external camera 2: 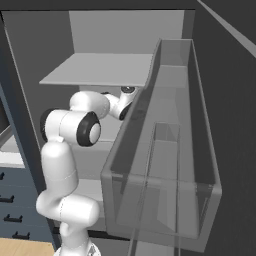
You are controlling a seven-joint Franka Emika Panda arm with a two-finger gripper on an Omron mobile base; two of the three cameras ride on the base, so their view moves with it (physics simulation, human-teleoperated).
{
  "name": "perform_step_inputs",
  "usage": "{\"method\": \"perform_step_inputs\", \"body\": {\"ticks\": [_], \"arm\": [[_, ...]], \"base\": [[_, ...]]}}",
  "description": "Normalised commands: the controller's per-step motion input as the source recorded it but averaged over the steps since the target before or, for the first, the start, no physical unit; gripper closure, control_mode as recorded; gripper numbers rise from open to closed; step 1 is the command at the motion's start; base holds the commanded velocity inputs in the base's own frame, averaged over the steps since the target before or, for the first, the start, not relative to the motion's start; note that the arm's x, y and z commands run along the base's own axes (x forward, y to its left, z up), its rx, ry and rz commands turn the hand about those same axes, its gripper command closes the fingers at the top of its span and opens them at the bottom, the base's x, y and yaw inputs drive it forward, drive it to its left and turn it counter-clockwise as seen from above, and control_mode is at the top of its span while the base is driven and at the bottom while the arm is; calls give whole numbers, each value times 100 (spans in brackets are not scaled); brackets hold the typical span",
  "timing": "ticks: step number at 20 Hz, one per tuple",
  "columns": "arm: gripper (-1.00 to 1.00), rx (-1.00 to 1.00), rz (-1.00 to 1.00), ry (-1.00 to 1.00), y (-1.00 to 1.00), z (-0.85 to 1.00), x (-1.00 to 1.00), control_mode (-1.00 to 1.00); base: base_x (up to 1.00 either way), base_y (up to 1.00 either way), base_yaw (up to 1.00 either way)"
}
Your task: Place one mushroom and one steak in each tupperware on the nearby counter, to pack two identical lunches.
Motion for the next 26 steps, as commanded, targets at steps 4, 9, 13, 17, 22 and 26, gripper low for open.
{"method": "perform_step_inputs", "body": {"ticks": [4,9,13,17,22,26], "arm": [[100,1,0,-26,0,-23,-51,-100],[100,3,0,-40,0,-7,-38,-100],[100,0,-5,-28,0,53,-42,-100],[100,0,-9,-11,-4,59,-70,-100],[100,0,-5,-6,-14,73,-82,-100],[100,0,0,0,-8,96,-45,-100]], "base": [[0,0,0],[0,0,0],[0,0,0],[0,0,0],[0,0,0],[0,0,0]]}}
